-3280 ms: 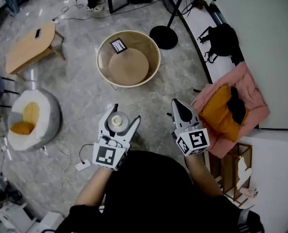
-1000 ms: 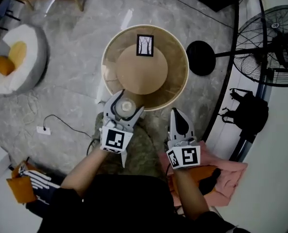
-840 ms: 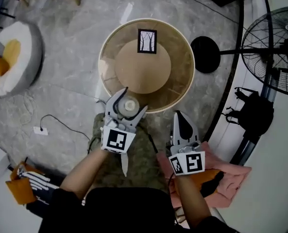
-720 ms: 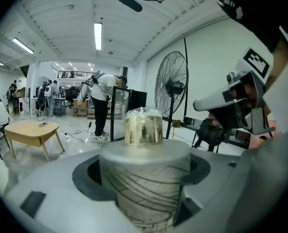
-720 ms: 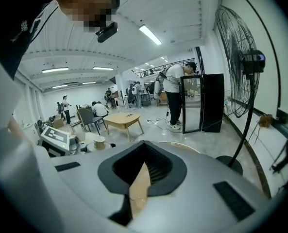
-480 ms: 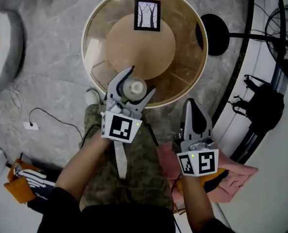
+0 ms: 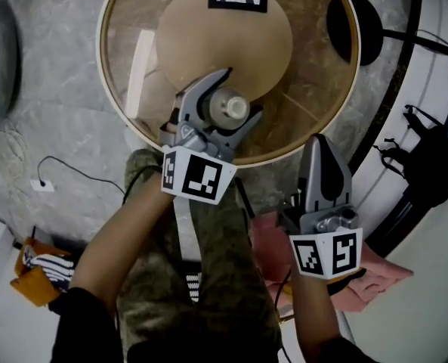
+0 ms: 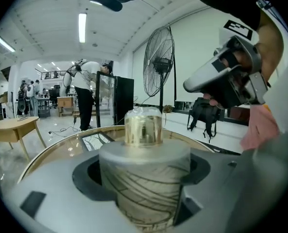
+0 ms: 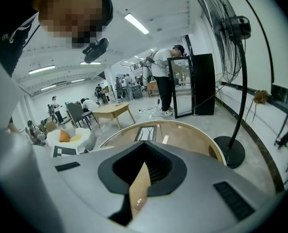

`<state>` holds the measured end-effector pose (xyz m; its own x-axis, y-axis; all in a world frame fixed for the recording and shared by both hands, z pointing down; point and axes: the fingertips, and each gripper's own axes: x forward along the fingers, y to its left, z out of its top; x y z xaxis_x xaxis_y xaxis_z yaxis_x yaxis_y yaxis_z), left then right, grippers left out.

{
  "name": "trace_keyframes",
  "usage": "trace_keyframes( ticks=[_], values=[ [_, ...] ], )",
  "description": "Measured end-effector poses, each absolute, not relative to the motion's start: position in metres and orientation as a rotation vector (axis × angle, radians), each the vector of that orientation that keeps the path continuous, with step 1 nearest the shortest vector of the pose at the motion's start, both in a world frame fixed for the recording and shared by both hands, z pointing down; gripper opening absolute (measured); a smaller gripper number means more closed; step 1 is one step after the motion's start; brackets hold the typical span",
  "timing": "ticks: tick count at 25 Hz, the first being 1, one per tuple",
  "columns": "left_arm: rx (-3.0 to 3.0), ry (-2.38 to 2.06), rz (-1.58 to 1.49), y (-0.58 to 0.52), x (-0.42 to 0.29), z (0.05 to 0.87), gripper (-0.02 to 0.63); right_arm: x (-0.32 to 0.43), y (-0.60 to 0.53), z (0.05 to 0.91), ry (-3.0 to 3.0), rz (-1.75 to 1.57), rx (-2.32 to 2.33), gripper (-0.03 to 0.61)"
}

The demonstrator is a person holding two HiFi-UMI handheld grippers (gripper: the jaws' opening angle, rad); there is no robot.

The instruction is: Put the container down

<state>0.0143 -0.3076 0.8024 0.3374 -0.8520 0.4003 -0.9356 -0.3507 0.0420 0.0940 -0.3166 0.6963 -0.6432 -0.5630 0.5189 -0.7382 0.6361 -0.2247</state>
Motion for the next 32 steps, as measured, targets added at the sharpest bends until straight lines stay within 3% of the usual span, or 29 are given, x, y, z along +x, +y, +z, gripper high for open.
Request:
trace_keyframes(
  ticks=[14,32],
  values=[
    [2.222,-1.627,0.462,-0.337,0.021,0.855,0.350,0.115,-0.331,0.754,-2.407,0.599,0.986,0.021],
    [2.197,-1.574,0.678,-0.321,0.023,0.871,0.353,0.129,-0.345,0.738,-2.416,0.624,1.041,0.021]
  ],
)
